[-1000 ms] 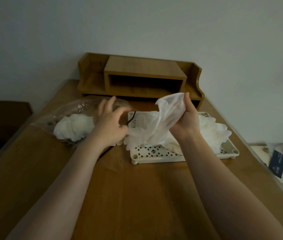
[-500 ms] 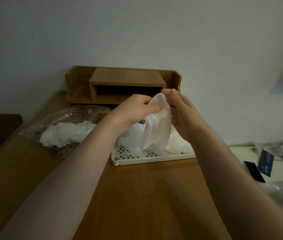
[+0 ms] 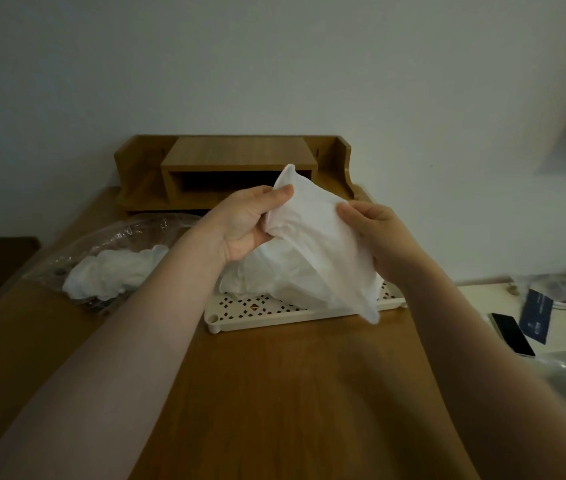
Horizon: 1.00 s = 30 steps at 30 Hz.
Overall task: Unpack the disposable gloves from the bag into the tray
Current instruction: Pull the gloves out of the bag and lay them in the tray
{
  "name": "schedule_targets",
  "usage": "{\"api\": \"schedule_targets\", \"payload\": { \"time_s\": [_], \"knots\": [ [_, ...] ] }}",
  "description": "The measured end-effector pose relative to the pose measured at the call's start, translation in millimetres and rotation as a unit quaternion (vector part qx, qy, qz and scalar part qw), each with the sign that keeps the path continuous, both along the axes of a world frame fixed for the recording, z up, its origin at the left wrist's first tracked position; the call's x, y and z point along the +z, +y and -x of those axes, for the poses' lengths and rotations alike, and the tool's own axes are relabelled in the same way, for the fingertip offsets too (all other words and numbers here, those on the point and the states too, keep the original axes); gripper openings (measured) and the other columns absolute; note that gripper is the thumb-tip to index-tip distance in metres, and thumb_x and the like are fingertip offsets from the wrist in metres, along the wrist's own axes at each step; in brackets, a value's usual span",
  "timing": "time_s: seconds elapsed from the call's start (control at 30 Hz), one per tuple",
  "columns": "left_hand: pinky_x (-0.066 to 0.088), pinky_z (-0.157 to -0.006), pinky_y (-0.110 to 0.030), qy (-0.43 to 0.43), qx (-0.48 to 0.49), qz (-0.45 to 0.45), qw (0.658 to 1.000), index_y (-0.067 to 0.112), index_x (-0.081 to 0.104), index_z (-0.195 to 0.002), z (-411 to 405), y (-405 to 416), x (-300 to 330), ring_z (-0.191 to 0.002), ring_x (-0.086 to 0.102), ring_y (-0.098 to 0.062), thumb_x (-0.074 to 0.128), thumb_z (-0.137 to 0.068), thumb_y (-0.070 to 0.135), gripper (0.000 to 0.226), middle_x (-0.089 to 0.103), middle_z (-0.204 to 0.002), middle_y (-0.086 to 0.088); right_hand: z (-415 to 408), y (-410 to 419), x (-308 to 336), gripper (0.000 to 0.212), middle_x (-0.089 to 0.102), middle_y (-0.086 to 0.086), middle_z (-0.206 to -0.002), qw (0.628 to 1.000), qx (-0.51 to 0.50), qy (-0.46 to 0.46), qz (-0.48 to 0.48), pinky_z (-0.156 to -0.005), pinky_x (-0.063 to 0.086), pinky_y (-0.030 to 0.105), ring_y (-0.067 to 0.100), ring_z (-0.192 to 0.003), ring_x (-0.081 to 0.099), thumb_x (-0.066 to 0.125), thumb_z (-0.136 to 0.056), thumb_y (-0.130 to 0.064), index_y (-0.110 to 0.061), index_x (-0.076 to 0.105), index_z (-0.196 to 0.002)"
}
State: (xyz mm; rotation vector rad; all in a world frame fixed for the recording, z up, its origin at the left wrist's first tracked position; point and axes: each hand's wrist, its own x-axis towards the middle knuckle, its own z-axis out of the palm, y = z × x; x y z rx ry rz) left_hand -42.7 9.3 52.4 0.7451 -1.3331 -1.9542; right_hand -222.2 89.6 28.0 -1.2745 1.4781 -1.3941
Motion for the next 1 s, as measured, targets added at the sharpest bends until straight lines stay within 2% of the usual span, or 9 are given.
{"api": "schedule_targets", "payload": {
  "time_s": [0.1, 0.2, 0.33, 0.47, 0.6, 0.7, 0.8, 0.87, 1.0],
  "knots": [
    [0.057, -0.061, -0.028, -0.022, 0.038, 0.002, 0.999, 0.013, 0.057, -0.081, 3.2, -8.1, -7.2, -0.078, 0.066, -0.017, 0.061, -0.087, 0.021, 0.011, 0.065, -0.081, -0.004, 8.4, -3.0, 3.9, 0.024, 0.070, -0.002, -0.081, 1.000, -0.007, 0.016, 0.004, -0.069, 0.058, 0.027, 0.016, -0.075, 0.068, 0.052, -0.095, -0.035, -0.018, 0.070, -0.091],
    [0.055, -0.063, -0.026, -0.065, 0.016, -0.012, 0.998, 0.015, 0.061, -0.091, 3.3, -14.2, -13.3, -0.074, 0.067, -0.014, 0.060, -0.087, 0.029, 0.015, 0.068, -0.080, -0.001, 22.0, -7.4, 7.7, 0.026, 0.069, 0.006, -0.088, 0.999, 0.020, 0.036, -0.020, -0.075, 0.059, 0.034, 0.022, -0.080, 0.069, 0.057, -0.091, -0.036, -0.013, 0.069, -0.093],
    [0.033, -0.052, -0.015, -0.057, -0.028, -0.083, 0.995, 0.016, 0.058, -0.082, 6.5, -21.3, -18.2, -0.051, 0.050, -0.005, 0.056, -0.089, 0.038, 0.024, 0.056, -0.060, 0.004, 40.2, -20.7, 9.7, 0.041, 0.070, 0.007, -0.103, 0.973, 0.143, 0.114, -0.143, -0.078, 0.058, 0.036, 0.024, -0.091, 0.070, 0.068, -0.078, -0.039, -0.009, 0.068, -0.106],
    [0.050, -0.081, -0.032, -0.061, -0.014, -0.082, 0.995, 0.012, 0.065, -0.097, 16.4, -36.2, -21.4, -0.081, 0.063, -0.018, 0.055, -0.090, 0.040, 0.031, 0.066, -0.084, -0.005, 55.4, -37.7, 6.8, 0.042, 0.070, 0.011, -0.107, 0.957, 0.158, 0.117, -0.214, -0.080, 0.057, 0.039, 0.027, -0.096, 0.069, 0.074, -0.074, -0.031, -0.004, 0.070, -0.107],
    [0.053, -0.081, -0.033, -0.037, 0.045, 0.010, 0.998, 0.012, 0.057, -0.106, 29.3, -51.5, -16.4, -0.087, 0.064, -0.018, 0.057, -0.092, 0.018, 0.015, 0.063, -0.096, -0.006, 64.1, -52.2, 10.7, 0.015, 0.069, 0.011, -0.096, 0.970, 0.033, 0.206, -0.121, -0.083, 0.056, 0.039, 0.028, -0.090, 0.066, 0.071, -0.082, -0.021, -0.009, 0.069, -0.091],
    [0.051, -0.088, -0.030, -0.029, 0.090, 0.126, 0.988, 0.013, 0.051, -0.124, 28.1, -67.6, -8.1, -0.098, 0.063, -0.015, 0.062, -0.087, 0.008, 0.039, 0.065, -0.105, -0.003, 64.5, -59.1, 22.2, 0.007, 0.060, -0.001, -0.084, 0.941, -0.085, 0.325, 0.039, -0.068, 0.048, 0.022, 0.017, -0.079, 0.059, 0.067, -0.085, -0.016, -0.015, 0.060, -0.088],
    [0.048, -0.089, -0.026, -0.121, 0.088, 0.259, 0.954, 0.023, 0.047, -0.130, 19.8, -66.5, -10.0, -0.102, 0.061, -0.010, 0.067, -0.084, 0.009, 0.053, 0.064, -0.105, 0.004, 63.8, -57.0, 16.3, 0.006, 0.053, -0.003, -0.085, 0.861, -0.131, 0.477, 0.121, -0.068, 0.037, 0.024, 0.020, -0.081, 0.053, 0.064, -0.085, -0.008, -0.011, 0.060, -0.088],
    [0.045, -0.082, -0.023, -0.212, 0.053, 0.374, 0.901, 0.028, 0.060, -0.104, 10.3, -60.2, -21.7, -0.092, 0.057, -0.003, 0.068, -0.083, 0.011, 0.027, 0.061, -0.095, 0.010, 61.7, -53.0, -6.9, 0.008, 0.050, -0.003, -0.089, 0.810, -0.085, 0.565, 0.129, -0.073, 0.033, 0.025, 0.024, -0.086, 0.053, 0.061, -0.085, -0.005, -0.009, 0.062, -0.091],
    [0.038, -0.078, -0.029, -0.340, -0.074, 0.516, 0.783, 0.032, 0.048, -0.064, -6.2, -52.4, -53.3, -0.085, 0.049, -0.006, 0.062, -0.082, 0.002, 0.038, 0.052, -0.084, 0.011, 50.0, -40.0, -49.6, 0.031, 0.059, 0.001, -0.116, 0.799, 0.031, 0.601, 0.008, -0.094, 0.042, 0.030, 0.022, -0.108, 0.052, 0.051, -0.088, 0.001, -0.013, 0.063, -0.114]
  ]
}}
